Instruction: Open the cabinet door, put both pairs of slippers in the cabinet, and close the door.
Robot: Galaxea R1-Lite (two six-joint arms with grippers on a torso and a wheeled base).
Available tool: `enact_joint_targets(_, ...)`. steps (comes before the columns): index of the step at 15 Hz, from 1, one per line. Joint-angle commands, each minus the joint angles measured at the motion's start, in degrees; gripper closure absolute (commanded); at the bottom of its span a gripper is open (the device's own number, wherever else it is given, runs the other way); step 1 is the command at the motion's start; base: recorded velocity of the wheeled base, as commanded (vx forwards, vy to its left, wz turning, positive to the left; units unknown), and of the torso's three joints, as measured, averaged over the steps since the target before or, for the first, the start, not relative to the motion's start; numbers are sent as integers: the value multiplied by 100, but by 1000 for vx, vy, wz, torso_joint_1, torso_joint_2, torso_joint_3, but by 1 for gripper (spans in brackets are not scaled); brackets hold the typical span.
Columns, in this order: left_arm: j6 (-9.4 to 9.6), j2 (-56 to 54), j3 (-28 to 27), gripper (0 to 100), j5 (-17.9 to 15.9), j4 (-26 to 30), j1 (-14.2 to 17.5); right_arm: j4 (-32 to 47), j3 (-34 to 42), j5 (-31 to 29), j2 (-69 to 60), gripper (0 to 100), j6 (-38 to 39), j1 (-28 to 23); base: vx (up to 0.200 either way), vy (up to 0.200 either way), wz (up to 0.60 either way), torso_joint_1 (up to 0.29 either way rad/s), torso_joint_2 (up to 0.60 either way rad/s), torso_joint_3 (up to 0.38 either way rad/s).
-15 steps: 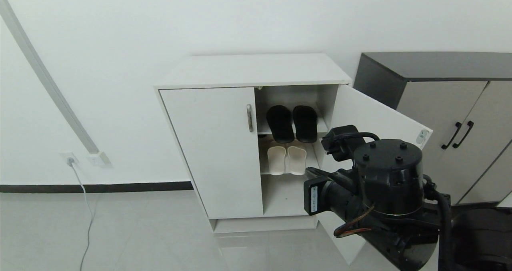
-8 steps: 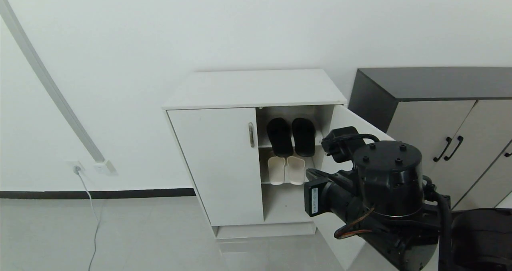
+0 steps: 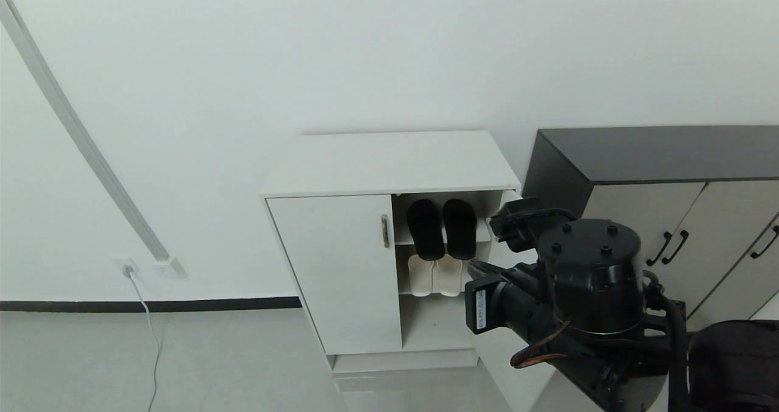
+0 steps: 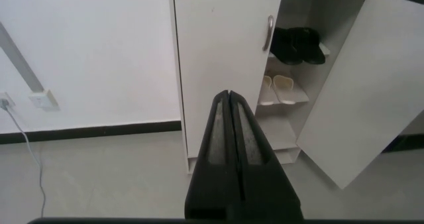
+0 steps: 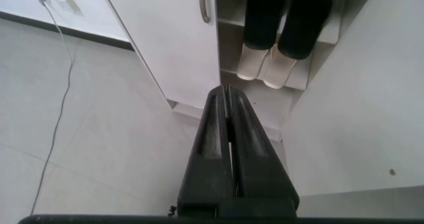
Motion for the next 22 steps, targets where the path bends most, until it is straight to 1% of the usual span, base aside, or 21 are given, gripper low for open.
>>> enact_joint_targets(1, -4, 7, 2, 100, 5, 4, -1, 1, 61, -12, -19, 100, -1, 0, 0, 0, 0, 237, -530, -286)
enact_joint_targets(7, -21, 7, 2, 100, 13, 4, -1, -87, 281, -12, -10, 100, -28, -18, 0, 0, 0, 185, -400, -215)
enact_joint_targets(15, -21, 7, 2, 100, 13, 4, -1, -95, 272, 24, 16, 100, -37, -44, 0, 0, 0, 6, -11, -7)
enact_joint_targets(22, -21, 7, 2, 100, 5, 4, -1, -131, 281, 59, 104, 100, -37, -97, 0, 0, -600, 4, 1, 0)
